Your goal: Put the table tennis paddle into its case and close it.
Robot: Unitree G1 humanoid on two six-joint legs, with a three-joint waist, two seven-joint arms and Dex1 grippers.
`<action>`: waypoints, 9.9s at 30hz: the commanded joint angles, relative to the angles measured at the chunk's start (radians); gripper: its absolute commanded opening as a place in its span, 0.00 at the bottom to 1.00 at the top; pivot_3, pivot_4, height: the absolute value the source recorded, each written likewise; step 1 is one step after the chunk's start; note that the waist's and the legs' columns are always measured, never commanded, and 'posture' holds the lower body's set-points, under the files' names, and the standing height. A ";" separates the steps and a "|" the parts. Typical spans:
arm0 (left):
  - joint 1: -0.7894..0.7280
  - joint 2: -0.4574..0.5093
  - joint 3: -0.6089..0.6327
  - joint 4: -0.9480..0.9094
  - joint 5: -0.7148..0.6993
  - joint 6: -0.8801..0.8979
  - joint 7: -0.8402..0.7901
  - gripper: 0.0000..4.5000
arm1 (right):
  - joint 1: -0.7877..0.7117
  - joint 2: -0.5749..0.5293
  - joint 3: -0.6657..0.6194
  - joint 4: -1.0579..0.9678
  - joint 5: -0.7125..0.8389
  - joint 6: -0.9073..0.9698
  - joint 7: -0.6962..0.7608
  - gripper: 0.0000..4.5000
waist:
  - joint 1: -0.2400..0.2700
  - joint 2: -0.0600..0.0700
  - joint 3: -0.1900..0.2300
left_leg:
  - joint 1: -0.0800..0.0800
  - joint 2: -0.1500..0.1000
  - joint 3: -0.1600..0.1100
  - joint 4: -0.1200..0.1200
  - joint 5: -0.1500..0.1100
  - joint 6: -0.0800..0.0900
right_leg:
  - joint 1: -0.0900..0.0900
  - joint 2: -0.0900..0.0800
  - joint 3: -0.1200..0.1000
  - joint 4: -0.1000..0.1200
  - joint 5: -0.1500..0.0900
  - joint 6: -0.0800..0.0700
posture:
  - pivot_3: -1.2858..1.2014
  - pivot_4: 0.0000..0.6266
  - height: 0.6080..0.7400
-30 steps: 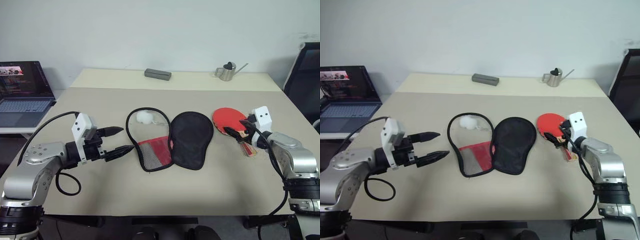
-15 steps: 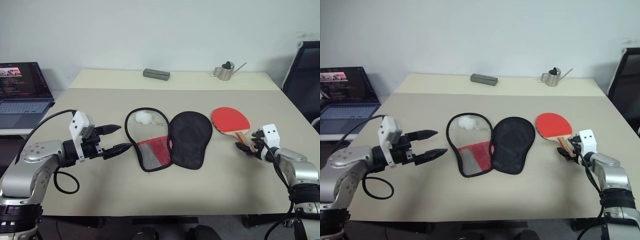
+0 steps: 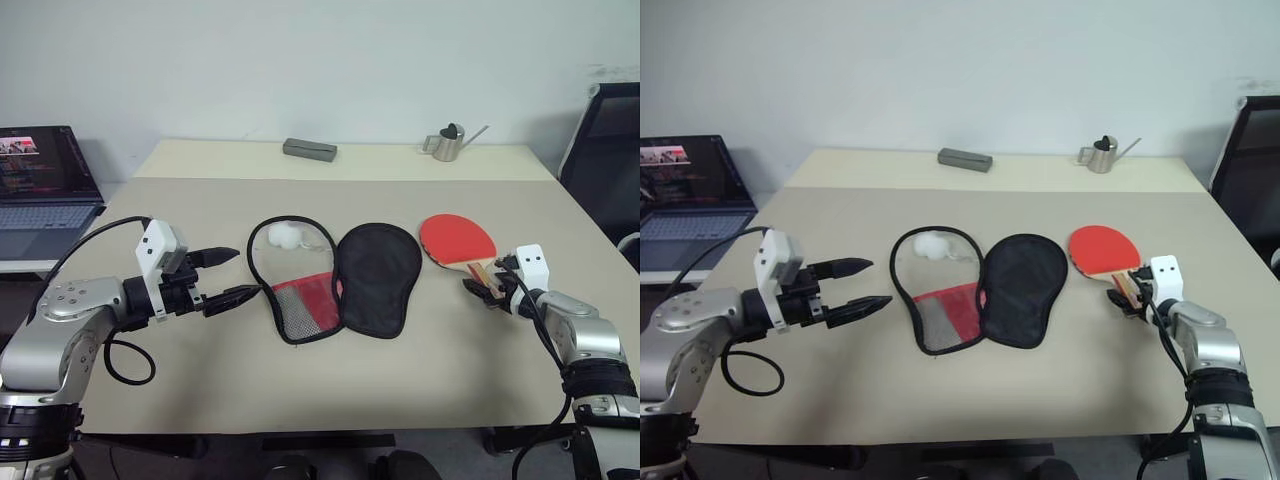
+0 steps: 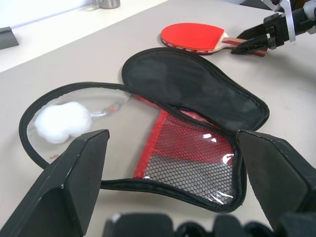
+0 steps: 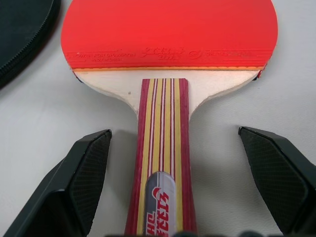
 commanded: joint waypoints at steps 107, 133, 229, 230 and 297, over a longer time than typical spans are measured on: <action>-0.001 0.034 0.102 0.011 0.018 -0.103 -0.016 1.00 | -0.007 0.534 0.157 -0.904 -0.058 0.874 -0.540 0.25 | 0.000 0.001 0.001 | -0.002 0.000 0.012 0.000 0.000 0.001 | -0.016 0.003 0.017 0.000 0.008 0.004 | 0.52 0.24 1.00; -0.028 0.022 0.078 0.020 0.021 -0.105 0.001 1.00 | -0.038 0.579 0.173 -0.877 -0.097 0.846 -0.555 0.33 | -0.009 0.001 0.001 | -0.002 0.000 0.013 0.000 0.000 0.001 | -0.016 0.004 0.017 0.001 0.009 0.004 | 0.52 0.24 1.00; 0.107 0.096 0.108 -0.093 -0.004 -0.087 -0.114 1.00 | 0.055 0.038 0.156 -0.638 0.189 0.433 0.151 0.76 | 0.007 -0.002 0.000 | -0.001 0.001 0.013 0.000 0.000 0.001 | -0.010 0.002 0.017 0.000 0.008 0.003 | 0.52 0.24 1.00; 0.107 0.095 0.107 -0.093 -0.005 -0.086 -0.111 1.00 | 0.054 0.047 0.156 -0.651 0.201 0.438 0.149 0.83 | 0.007 -0.002 0.000 | -0.001 0.001 0.013 0.000 0.000 0.001 | -0.010 0.002 0.017 0.000 0.008 0.003 | 0.52 0.24 1.00; -0.617 -0.365 -0.226 1.019 0.435 -0.446 -0.009 0.73 | -0.155 -0.399 0.068 -0.695 0.310 0.142 0.582 1.00 | 0.009 -0.010 -0.005 | -0.004 0.000 0.013 0.005 0.000 0.001 | -0.008 0.002 0.012 0.000 0.011 0.009 | 0.52 0.24 1.00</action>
